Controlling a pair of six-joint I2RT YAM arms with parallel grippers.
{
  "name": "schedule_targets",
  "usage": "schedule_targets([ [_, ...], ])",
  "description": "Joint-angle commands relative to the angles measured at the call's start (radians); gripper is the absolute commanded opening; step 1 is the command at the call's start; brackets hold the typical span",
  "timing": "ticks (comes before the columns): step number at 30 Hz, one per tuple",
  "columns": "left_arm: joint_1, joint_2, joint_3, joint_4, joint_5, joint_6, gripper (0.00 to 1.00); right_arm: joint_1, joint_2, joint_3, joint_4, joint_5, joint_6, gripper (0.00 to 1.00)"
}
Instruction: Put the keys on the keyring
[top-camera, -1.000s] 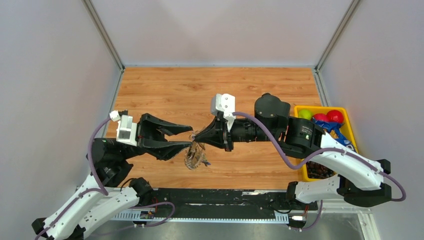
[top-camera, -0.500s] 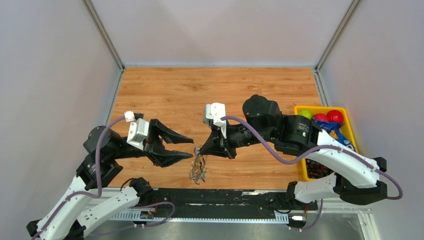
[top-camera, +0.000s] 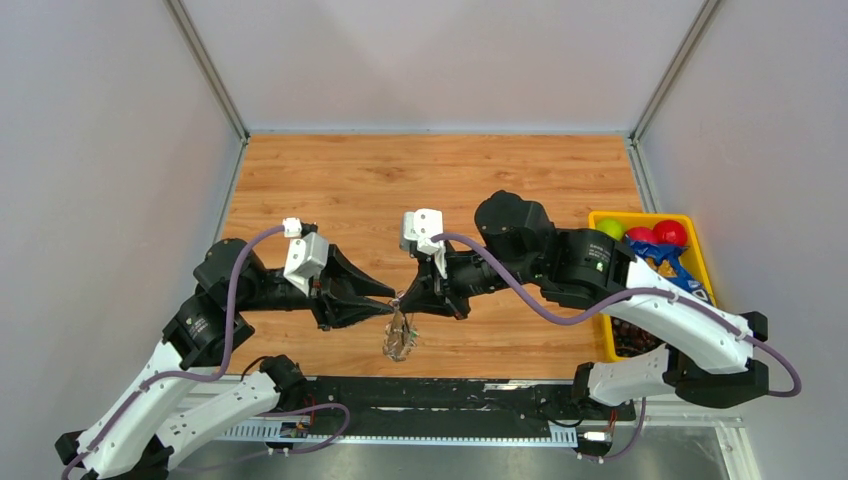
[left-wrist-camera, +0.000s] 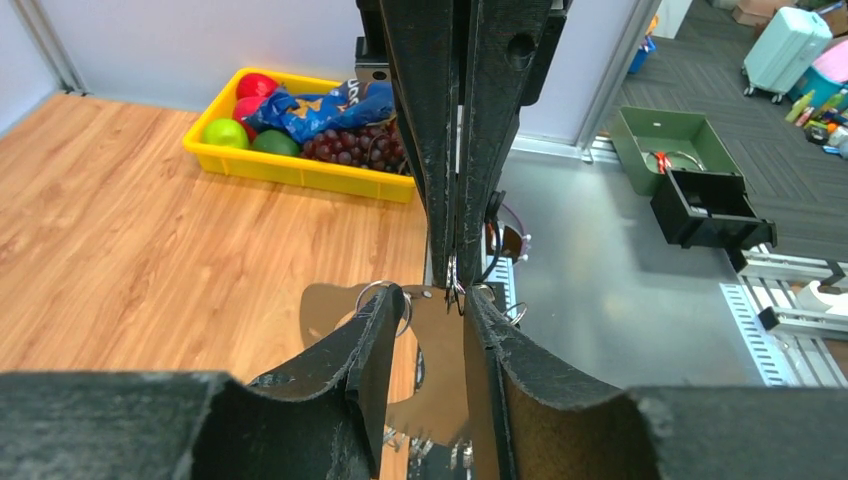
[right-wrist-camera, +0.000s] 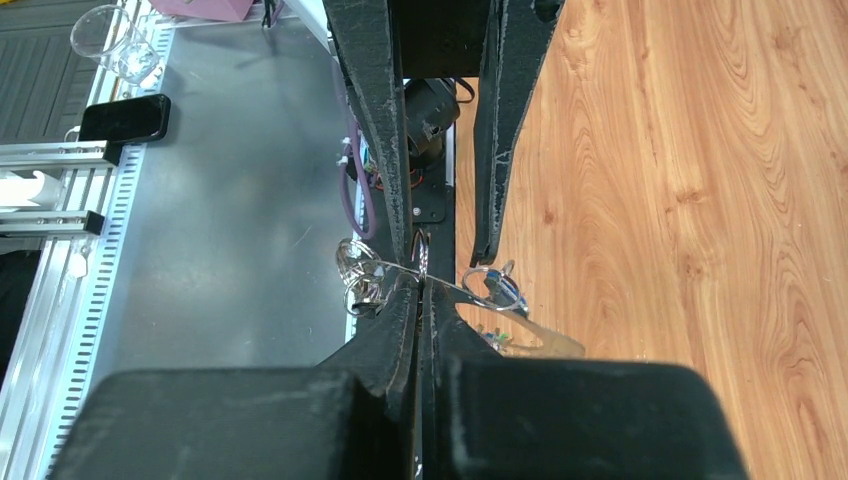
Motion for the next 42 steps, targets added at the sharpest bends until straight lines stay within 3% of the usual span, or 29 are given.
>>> schedule_targets([
  [1, -0.001, 0.005, 0.034, 0.013, 0.015, 0.018, 0.38, 0.005, 0.002, 0.049, 0.034, 0.007, 0.007, 0.00],
  [13, -0.002, 0.024, 0.042, 0.002, 0.036, 0.024, 0.22, 0.005, 0.015, 0.053, 0.029, 0.033, 0.009, 0.00],
  [15, -0.002, 0.028, 0.042, 0.001, 0.042, 0.026, 0.18, 0.005, 0.018, 0.055, 0.028, 0.033, 0.008, 0.00],
  [18, -0.001, 0.041, 0.047, -0.016, 0.055, 0.038, 0.02, 0.005, 0.014, 0.054, 0.029, 0.036, 0.006, 0.00],
  [22, -0.001, 0.040, 0.049, -0.013, 0.038, 0.056, 0.00, 0.005, 0.006, 0.036, 0.028, 0.031, 0.004, 0.00],
  [27, -0.001, -0.016, -0.007, 0.122, 0.018, 0.020, 0.00, 0.005, -0.067, -0.034, 0.075, 0.068, -0.003, 0.34],
  [29, -0.001, -0.053, -0.056, 0.238, 0.002, 0.010, 0.00, 0.006, -0.108, -0.067, 0.112, 0.079, -0.007, 0.39],
  [42, -0.001, -0.092, -0.149, 0.486, -0.012, -0.046, 0.00, 0.006, -0.114, -0.096, 0.202, 0.166, -0.004, 0.39],
])
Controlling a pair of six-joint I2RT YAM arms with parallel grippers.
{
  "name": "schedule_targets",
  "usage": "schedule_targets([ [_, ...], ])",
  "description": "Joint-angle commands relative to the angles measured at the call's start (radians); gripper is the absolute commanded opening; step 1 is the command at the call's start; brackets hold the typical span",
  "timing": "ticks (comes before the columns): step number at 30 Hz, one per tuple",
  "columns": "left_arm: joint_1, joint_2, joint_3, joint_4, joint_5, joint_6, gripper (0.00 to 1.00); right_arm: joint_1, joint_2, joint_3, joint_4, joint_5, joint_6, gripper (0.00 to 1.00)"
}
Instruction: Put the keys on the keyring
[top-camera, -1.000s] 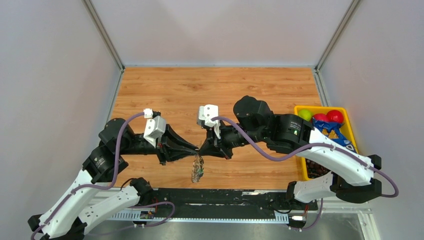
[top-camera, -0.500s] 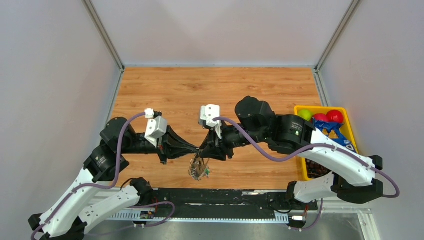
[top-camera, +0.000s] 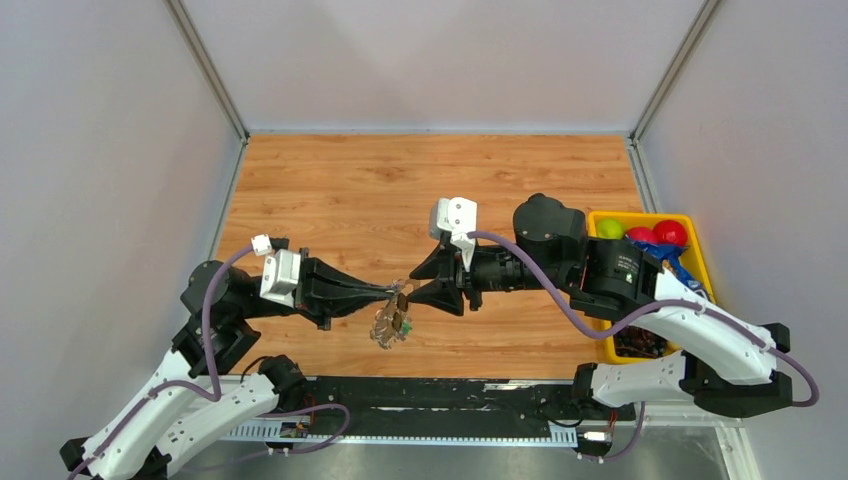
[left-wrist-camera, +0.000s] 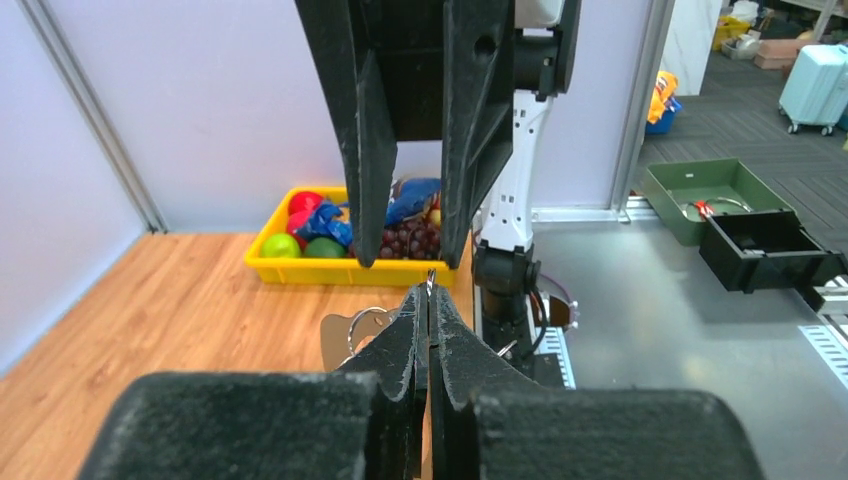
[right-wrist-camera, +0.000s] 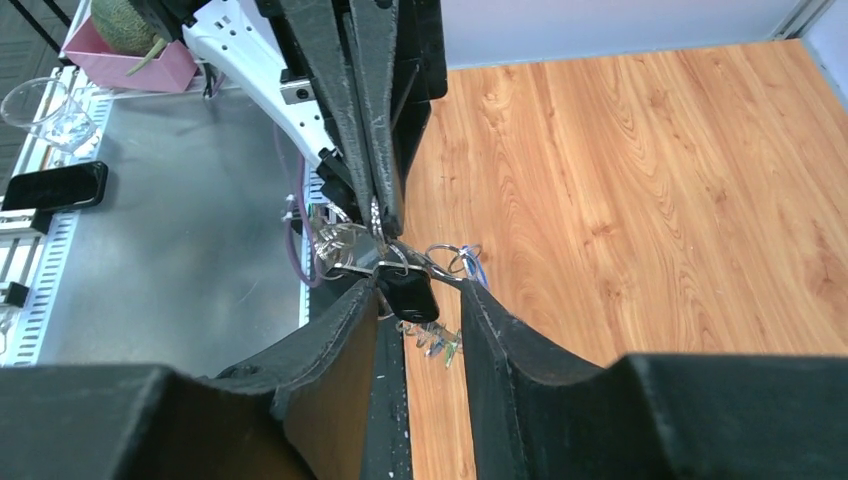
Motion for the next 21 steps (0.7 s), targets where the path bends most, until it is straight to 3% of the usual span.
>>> schedule_targets([
  [1, 0.000, -0.008, -0.010, 0.185, -0.010, -0.045, 0.00, 0.005, -0.004, -0.014, 0.086, 0.049, 0.001, 0.39],
  [6, -0.001, -0.014, -0.054, 0.313, -0.019, -0.119, 0.00, 0.006, -0.028, -0.048, 0.124, 0.100, -0.030, 0.43],
  [11, -0.001, 0.016, -0.035, 0.373, 0.055, -0.172, 0.00, 0.006, -0.069, -0.092, 0.130, 0.125, -0.100, 0.60],
  [21, -0.001, 0.051, 0.032, 0.320, 0.182, -0.216, 0.00, 0.005, -0.148, -0.166, 0.077, -0.040, -0.187, 0.79],
])
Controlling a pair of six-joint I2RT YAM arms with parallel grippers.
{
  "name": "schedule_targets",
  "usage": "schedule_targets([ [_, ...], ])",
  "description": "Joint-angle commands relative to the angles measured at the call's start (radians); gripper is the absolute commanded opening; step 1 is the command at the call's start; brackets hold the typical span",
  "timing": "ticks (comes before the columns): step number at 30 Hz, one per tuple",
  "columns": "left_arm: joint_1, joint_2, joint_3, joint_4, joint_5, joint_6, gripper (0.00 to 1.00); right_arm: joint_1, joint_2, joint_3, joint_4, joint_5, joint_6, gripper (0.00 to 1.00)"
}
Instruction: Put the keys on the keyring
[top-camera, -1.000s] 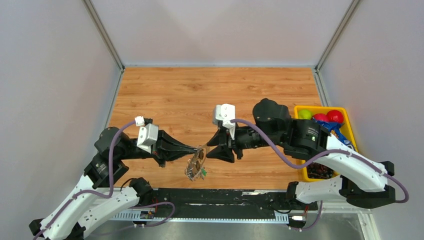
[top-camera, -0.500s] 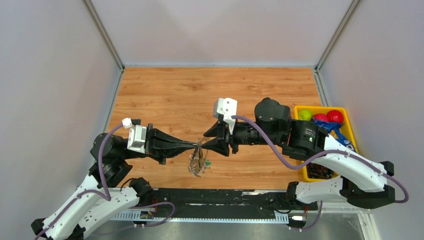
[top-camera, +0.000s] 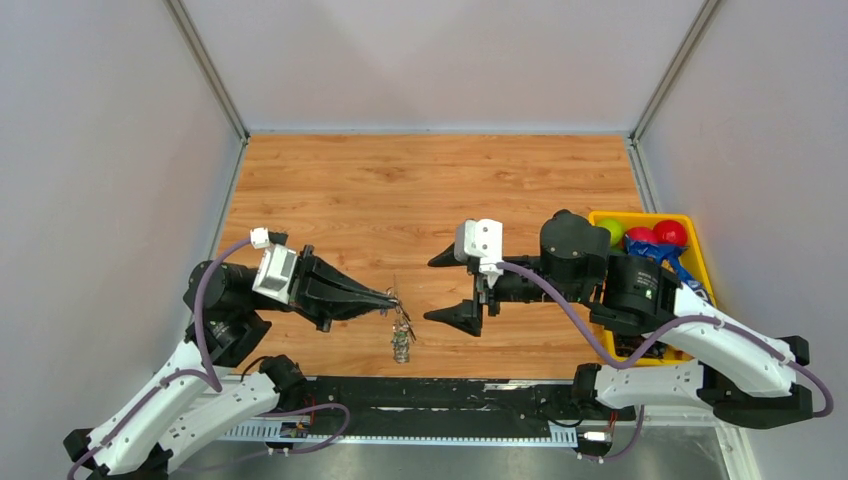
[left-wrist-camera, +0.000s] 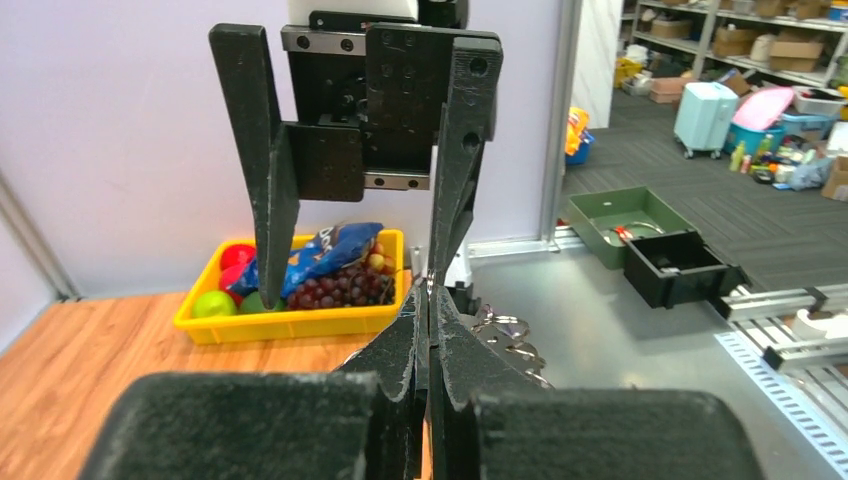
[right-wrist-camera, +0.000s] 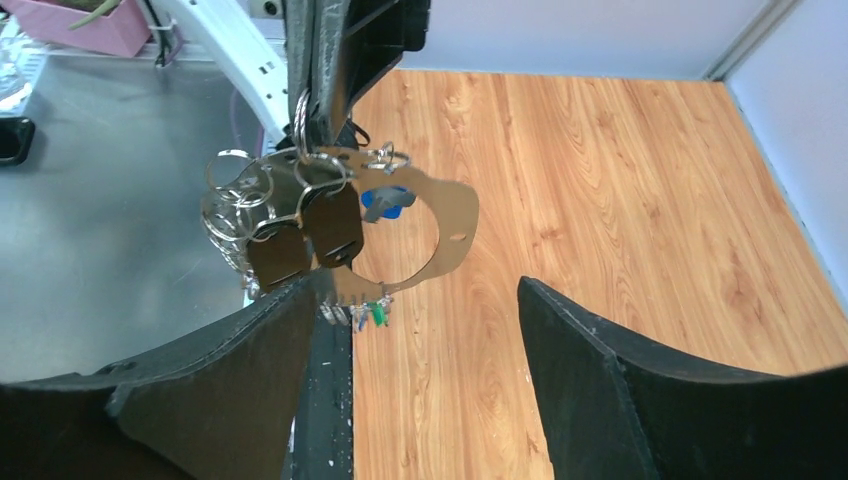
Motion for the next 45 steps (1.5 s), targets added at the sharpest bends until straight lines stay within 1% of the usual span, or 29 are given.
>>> schedule_targets([
  [1, -0.002, 0.005, 0.071, 0.037, 0.098, -0.035, 0.00, 0.005, -0.030, -0.008, -0.017, -0.112, -0.070, 0.80],
  [4, -0.002, 0.019, 0.091, 0.025, 0.137, -0.055, 0.00, 0.005, -0.027, -0.009, -0.043, -0.154, -0.101, 0.85],
  [7, -0.002, 0.025, 0.102, 0.028, 0.165, -0.076, 0.00, 0.006, -0.025, -0.014, -0.047, -0.165, -0.115, 0.86],
  [10, -0.002, 0.024, 0.109, 0.003, 0.148, -0.077, 0.00, 0.006, -0.027, -0.013, -0.048, -0.199, -0.106, 0.87],
  [14, -0.001, 0.027, 0.115, -0.082, 0.037, -0.036, 0.00, 0.006, -0.037, -0.003, -0.044, -0.217, -0.074, 0.88],
  [18, -0.001, 0.034, 0.098, -0.138, -0.136, -0.013, 0.00, 0.005, -0.047, -0.007, -0.004, -0.190, -0.004, 0.89],
  [20, -0.001, 0.042, 0.087, -0.149, -0.229, -0.016, 0.00, 0.005, -0.043, -0.009, 0.022, -0.155, 0.047, 0.89],
  [22, -0.001, 0.053, 0.081, -0.157, -0.284, -0.022, 0.00, 0.006, -0.042, -0.014, 0.047, -0.122, 0.093, 0.89],
  [24, -0.002, 0.065, 0.079, -0.167, -0.330, -0.033, 0.00, 0.006, -0.046, -0.033, 0.086, -0.079, 0.136, 0.89],
  [27, -0.001, 0.089, 0.081, -0.167, -0.355, -0.044, 0.00, 0.006, -0.054, -0.055, 0.120, 0.050, 0.154, 0.89],
  [29, -0.001, 0.105, 0.089, -0.165, -0.330, -0.034, 0.00, 0.006, -0.071, -0.083, 0.152, 0.126, 0.121, 0.89],
  [31, -0.002, 0.122, 0.103, -0.164, -0.282, -0.018, 0.00, 0.006, -0.091, -0.097, 0.169, 0.152, 0.077, 0.90],
  [35, -0.001, 0.146, 0.171, -0.254, -0.144, 0.073, 0.00, 0.006, -0.107, -0.095, 0.163, 0.200, 0.007, 0.92],
  [38, -0.001, 0.138, 0.206, -0.280, -0.004, 0.113, 0.00, 0.005, -0.118, -0.083, 0.136, 0.168, -0.022, 0.93],
  [42, -0.001, 0.117, 0.237, -0.306, 0.117, 0.141, 0.00, 0.005, -0.108, -0.041, 0.047, 0.116, -0.055, 0.94],
  [45, -0.001, 0.114, 0.249, -0.320, 0.197, 0.145, 0.00, 0.006, -0.098, -0.013, -0.024, 0.044, -0.083, 0.94],
])
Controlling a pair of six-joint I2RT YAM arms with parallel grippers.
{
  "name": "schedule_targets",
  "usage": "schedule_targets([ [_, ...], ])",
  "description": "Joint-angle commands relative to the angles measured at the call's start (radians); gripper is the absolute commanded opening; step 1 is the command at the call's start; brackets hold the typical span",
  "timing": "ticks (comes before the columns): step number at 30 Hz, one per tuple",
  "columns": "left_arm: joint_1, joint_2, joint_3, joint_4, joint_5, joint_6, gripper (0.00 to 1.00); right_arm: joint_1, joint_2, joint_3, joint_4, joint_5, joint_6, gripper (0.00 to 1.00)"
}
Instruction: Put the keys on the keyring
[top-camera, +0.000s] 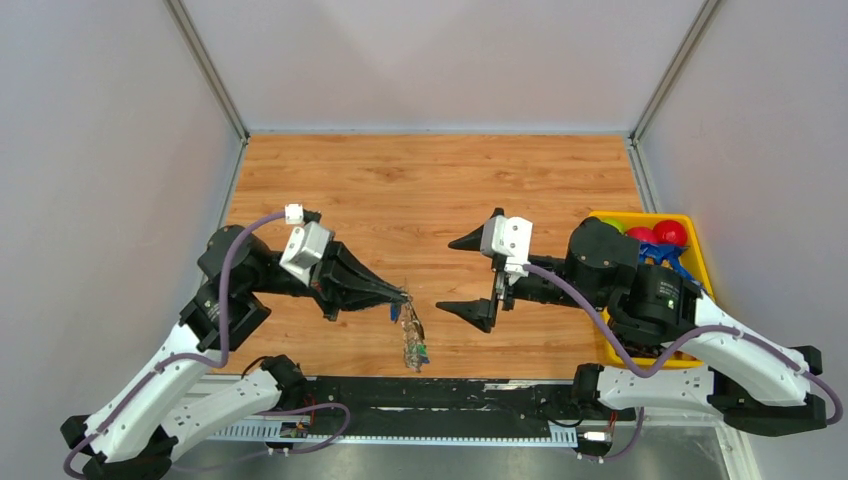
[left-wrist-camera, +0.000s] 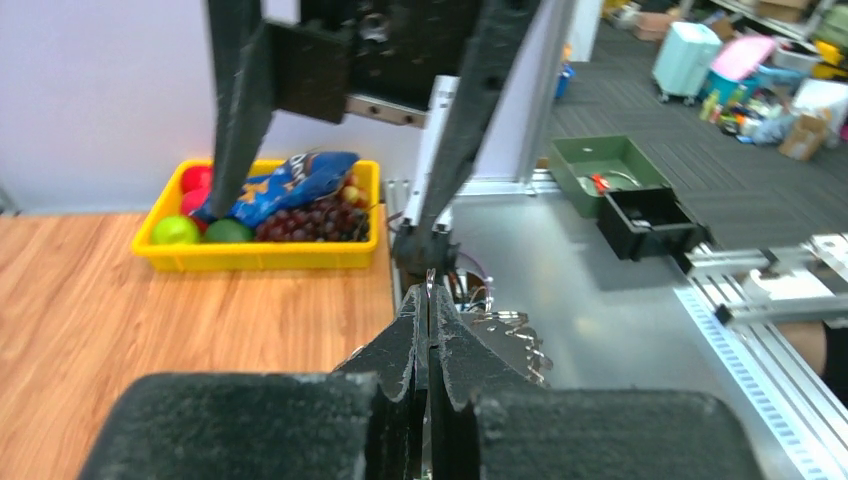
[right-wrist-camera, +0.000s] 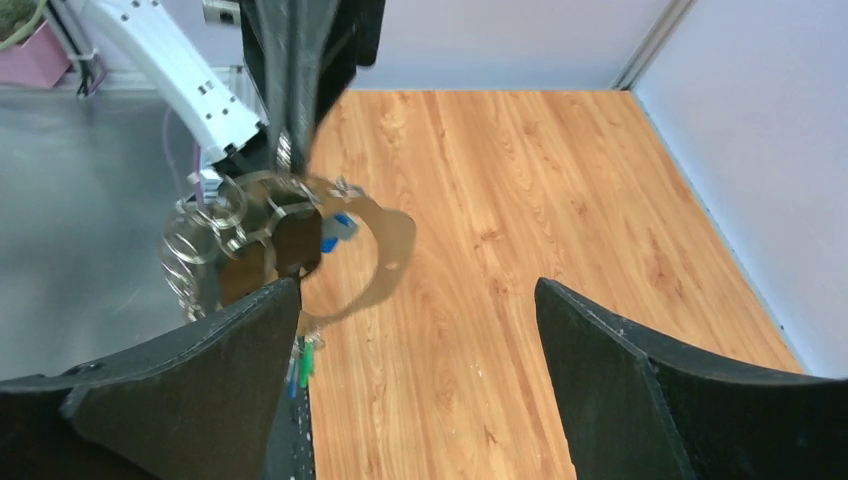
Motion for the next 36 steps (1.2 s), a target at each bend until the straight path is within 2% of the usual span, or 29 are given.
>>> schedule_targets([
  [1, -0.001, -0.019, 0.065, 0.004, 0.184, 0.049, 0.00, 0.005, 0.007, 0.061, -0.096, -0.096, -0.070, 0.93],
  [8, -0.001, -0.011, 0.075, 0.030, 0.297, 0.003, 0.00, 0.005, 0.003, 0.058, -0.139, -0.253, -0.155, 0.94],
  [13, 0.000, -0.021, 0.061, 0.112, 0.349, -0.066, 0.00, 0.005, 0.033, 0.051, -0.145, -0.358, -0.200, 0.94],
  [19, -0.001, -0.025, 0.038, 0.187, 0.413, -0.132, 0.00, 0.005, 0.072, 0.044, -0.142, -0.408, -0.262, 0.95],
  [22, -0.008, -0.032, 0.028, 0.233, 0.432, -0.168, 0.00, 0.004, 0.094, 0.054, -0.136, -0.427, -0.286, 0.95],
  [36, -0.030, -0.065, 0.024, 0.237, 0.466, -0.170, 0.00, 0.004, 0.252, 0.109, -0.052, -0.617, -0.340, 0.95],
])
